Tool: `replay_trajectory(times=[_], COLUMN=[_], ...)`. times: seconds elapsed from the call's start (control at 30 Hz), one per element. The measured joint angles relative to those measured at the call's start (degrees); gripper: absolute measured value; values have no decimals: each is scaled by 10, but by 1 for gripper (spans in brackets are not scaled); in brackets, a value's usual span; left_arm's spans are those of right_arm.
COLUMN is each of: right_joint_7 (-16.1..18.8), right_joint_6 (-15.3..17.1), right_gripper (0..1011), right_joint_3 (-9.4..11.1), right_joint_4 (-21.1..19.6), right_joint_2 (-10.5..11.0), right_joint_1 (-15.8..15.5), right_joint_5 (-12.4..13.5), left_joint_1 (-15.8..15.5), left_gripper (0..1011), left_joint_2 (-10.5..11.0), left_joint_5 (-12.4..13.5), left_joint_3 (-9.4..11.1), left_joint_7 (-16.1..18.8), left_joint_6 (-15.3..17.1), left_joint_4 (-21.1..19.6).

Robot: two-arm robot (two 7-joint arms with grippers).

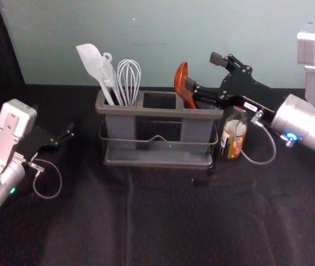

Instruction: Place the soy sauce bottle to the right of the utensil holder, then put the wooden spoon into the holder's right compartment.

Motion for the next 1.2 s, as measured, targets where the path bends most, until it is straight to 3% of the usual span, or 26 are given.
replay_trajectory(times=[0.03, 0.23, 0.37, 0.47, 0.53, 0.57, 0.67, 0.77, 1.07, 1.2], right_joint_7=[0, -56, -80, -105, -134, -134, -169, -193, -242, -246], right_joint_6=[0, 12, 11, -1, -22, -22, -56, -83, -130, -141], right_gripper=[1004, 1004, 1004, 1004, 1004, 1004, 1004, 1004, 1004, 1004], right_joint_3=[0, 29, 45, 66, 87, 87, 113, 130, 157, 162], right_joint_4=[0, -89, -125, -158, -185, -185, -205, -212, -201, -184], right_joint_2=[0, 22, 29, 33, 33, 33, 29, 23, 1, -9], right_joint_1=[0, -72, -113, -161, -209, -209, -267, -304, -361, -366], right_joint_5=[0, -5, -9, -13, -24, -24, -41, -62, -122, -126], left_joint_1=[0, 0, 0, 0, 0, 0, 0, 0, 0, 0], left_gripper=[1005, 1005, 1005, 1005, 1005, 1005, 1005, 1005, 1005, 1005], left_joint_2=[0, 0, 0, 0, 0, 0, 0, 0, 0, 0], left_joint_5=[0, 0, 0, 0, 0, 0, 0, 0, 0, 0], left_joint_3=[0, 0, 0, 0, 0, 0, 0, 0, 0, 0], left_joint_7=[0, 0, 0, 0, 0, 0, 0, 0, 0, 0], left_joint_6=[0, 0, 0, 0, 0, 0, 0, 0, 0, 0], left_joint_4=[0, 0, 0, 0, 0, 0, 0, 0, 0, 0])
